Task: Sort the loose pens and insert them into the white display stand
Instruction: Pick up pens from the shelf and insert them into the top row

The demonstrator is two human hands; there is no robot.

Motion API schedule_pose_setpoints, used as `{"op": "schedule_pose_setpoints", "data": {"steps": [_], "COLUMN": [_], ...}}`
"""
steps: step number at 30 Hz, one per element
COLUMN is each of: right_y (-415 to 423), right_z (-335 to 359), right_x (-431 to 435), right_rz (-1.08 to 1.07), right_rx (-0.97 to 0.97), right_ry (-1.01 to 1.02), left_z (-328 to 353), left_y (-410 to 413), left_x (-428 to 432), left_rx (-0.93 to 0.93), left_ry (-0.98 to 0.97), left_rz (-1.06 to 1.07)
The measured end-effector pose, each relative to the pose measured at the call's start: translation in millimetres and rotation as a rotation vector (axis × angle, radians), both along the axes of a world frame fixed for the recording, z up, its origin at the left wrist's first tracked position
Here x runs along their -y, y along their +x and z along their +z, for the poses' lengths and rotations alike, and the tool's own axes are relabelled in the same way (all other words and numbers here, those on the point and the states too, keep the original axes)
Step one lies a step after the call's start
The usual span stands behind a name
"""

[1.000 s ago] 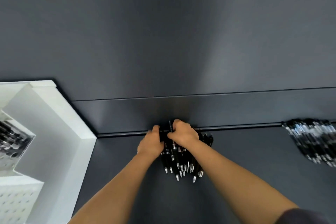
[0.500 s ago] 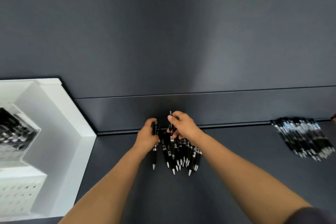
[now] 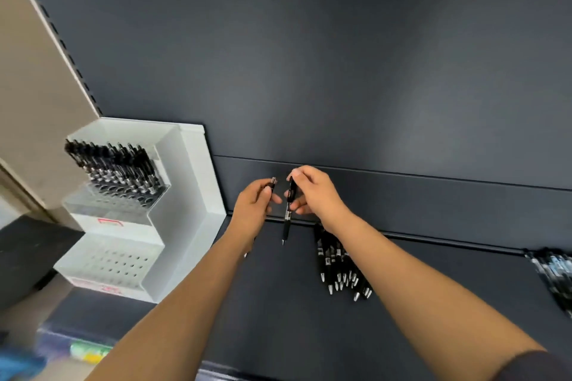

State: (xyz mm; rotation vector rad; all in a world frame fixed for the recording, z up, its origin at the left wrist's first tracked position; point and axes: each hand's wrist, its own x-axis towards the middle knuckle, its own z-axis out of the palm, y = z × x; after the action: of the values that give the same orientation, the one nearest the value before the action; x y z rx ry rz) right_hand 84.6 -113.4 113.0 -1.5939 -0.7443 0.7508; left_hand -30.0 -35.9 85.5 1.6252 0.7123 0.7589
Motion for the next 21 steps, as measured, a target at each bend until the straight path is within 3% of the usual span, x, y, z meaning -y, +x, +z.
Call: {"op": "schedule_pose_setpoints", "data": {"steps": [6, 13, 21], "right_y": [-39, -103, -184], "right_z": [34, 74, 98], "right_x": [-33, -90, -147], "right_rz": [0.056, 0.135, 0.19], "right_rx": [0.12, 0.132, 0.387], "right_ry": [0.134, 0.271, 0.348], "left_z": [41, 84, 109], "left_y": [-41, -108, -191], "left_x": [-26, -70, -139], "left_rx": [0.085, 0.208, 0.189], "left_ry": [0.152, 0.344, 0.412], "left_rz": [0.155, 0.338, 0.426]}}
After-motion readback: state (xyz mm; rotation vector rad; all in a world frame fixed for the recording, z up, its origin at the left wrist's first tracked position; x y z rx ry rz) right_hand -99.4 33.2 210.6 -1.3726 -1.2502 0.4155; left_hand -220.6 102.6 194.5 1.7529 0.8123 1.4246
